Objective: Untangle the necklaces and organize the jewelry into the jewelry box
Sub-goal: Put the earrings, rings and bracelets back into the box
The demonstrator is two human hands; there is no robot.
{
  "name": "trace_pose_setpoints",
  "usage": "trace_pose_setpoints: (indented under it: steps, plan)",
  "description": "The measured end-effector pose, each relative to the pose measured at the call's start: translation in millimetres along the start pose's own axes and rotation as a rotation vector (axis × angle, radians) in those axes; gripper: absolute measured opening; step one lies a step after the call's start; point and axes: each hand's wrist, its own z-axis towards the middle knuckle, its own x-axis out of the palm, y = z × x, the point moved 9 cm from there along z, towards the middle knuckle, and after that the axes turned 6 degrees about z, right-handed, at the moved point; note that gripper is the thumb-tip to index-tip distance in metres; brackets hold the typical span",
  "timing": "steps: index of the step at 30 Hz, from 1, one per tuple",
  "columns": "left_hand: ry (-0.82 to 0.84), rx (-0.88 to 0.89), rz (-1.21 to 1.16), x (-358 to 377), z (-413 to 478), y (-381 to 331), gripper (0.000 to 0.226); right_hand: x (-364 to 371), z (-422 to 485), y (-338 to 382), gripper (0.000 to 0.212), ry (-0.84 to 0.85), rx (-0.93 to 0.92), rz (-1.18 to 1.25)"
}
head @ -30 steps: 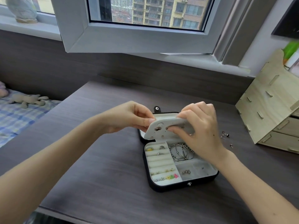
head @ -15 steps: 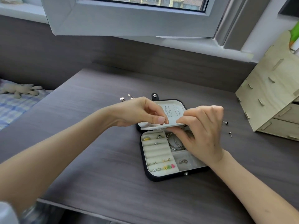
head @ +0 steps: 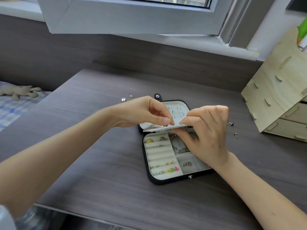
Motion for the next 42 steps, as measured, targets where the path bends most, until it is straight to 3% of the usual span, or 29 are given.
trace_pose_setpoints:
  steps: [4, 7, 10, 20, 23, 26, 32, 37, 39, 42]
  plan:
    - [-0.064, 0.096, 0.274, -7.4, -2.7, -20.0, 0.013, 0.4, -0.7, -0.8, 0.031, 0.003, 0.013, 0.005]
    - [-0.085, 0.174, 0.566, -8.6, -1.6, -36.4, 0.005, 0.4, -0.6, -1.3, 0.032, 0.0, 0.016, 0.003]
    - [-0.051, 0.146, 0.659, -9.3, 1.0, -40.5, 0.005, 0.0, 0.6, -1.8, 0.031, -0.008, 0.025, 0.008]
    - [0.083, 0.04, 0.474, -2.8, 2.6, -28.1, 0.013, -0.9, 0.4, -0.6, 0.029, -0.007, 0.022, 0.016]
    - [0.106, 0.03, 0.521, 1.0, 3.7, -28.5, 0.019, -1.6, 0.6, 0.1, 0.028, -0.007, 0.017, 0.021]
    - [0.116, 0.007, 0.582, -0.1, 2.2, -29.3, 0.01, -1.0, 2.0, -0.1, 0.028, 0.002, 0.022, 0.019]
    - [-0.086, -0.01, 0.302, -27.6, -20.2, -38.9, 0.03, 11.5, 18.4, -10.9, 0.026, 0.084, 0.106, -0.055]
    - [-0.244, 0.037, 0.306, -40.6, -31.9, -30.6, 0.028, 22.6, 31.2, -23.9, 0.038, 0.142, 0.104, -0.094]
    - [-0.352, 0.03, 0.332, -49.5, -30.4, -28.7, 0.013, 13.0, 31.8, -48.2, 0.035, 0.103, 0.22, -0.031]
    - [-0.439, -0.026, 0.351, -59.4, -25.3, -21.6, 0.012, -6.1, 13.9, -108.1, 0.024, 0.122, 0.501, -0.134]
